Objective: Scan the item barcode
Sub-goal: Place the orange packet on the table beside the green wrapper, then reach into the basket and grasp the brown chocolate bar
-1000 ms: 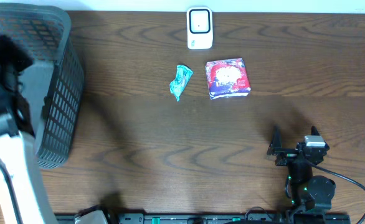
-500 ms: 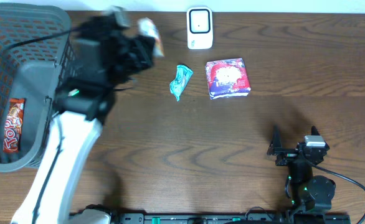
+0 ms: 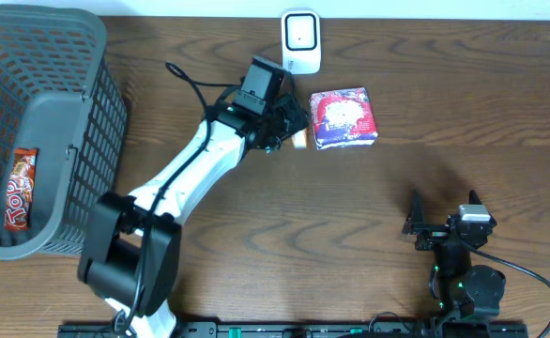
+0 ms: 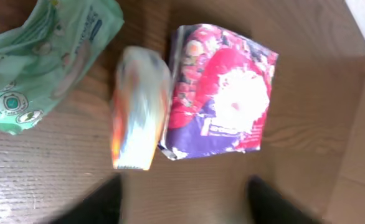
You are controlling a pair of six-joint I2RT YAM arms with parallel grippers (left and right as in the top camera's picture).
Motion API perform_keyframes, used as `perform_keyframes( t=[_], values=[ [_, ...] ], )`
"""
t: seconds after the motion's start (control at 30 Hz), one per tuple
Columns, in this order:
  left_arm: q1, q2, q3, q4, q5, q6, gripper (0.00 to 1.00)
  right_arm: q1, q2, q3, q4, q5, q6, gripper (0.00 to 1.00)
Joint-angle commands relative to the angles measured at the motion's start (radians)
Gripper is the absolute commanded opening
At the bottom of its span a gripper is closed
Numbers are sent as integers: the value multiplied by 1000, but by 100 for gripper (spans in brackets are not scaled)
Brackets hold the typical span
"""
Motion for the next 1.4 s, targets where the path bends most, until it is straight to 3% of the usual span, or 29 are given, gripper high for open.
perform_keyframes(
  t=[0.0,0.1,0.17,0.4,0.47,0.53,0.63,0.67,0.7,0.93,1.03,1.37],
  values=[
    [20,-26,6,51,20,71,79,-5,-5,-1,-4,-2,-10,99],
    [71,-95,32,113,106,176,90,-5,-5,-1,-4,-2,-10,99],
    [132,-178,45,161,174,280,90,-5,-5,-1,-4,-2,-10,99],
    [587,-492,47,169,134,587,90,-5,-5,-1,-4,-2,-10,99],
    [776,-530,47,124,53,605,98,-5,-5,-1,-4,-2,-10,99],
    [915,-535,47,65,-16,639,98,-4,-5,-1,-4,-2,-10,99],
    [1057,-499,47,-60,-114,829,98,-5,-5,-1,-5,-2,-10,99],
    [1088,-469,45,-122,-175,942,98,-5,-5,-1,-4,-2,-10,99],
    [1094,-451,39,-144,-218,997,98,-5,-5,-1,-4,-2,-10,99],
    [1086,-225,-30,-152,-641,1069,98,-5,-5,-1,-4,-2,-10,99],
    [1086,-145,-31,-185,-668,1160,97,-5,-5,-1,-4,-2,-10,99],
    [1089,20,-60,-197,-665,1191,91,-5,-5,-1,-4,-2,-10,99]
  ],
)
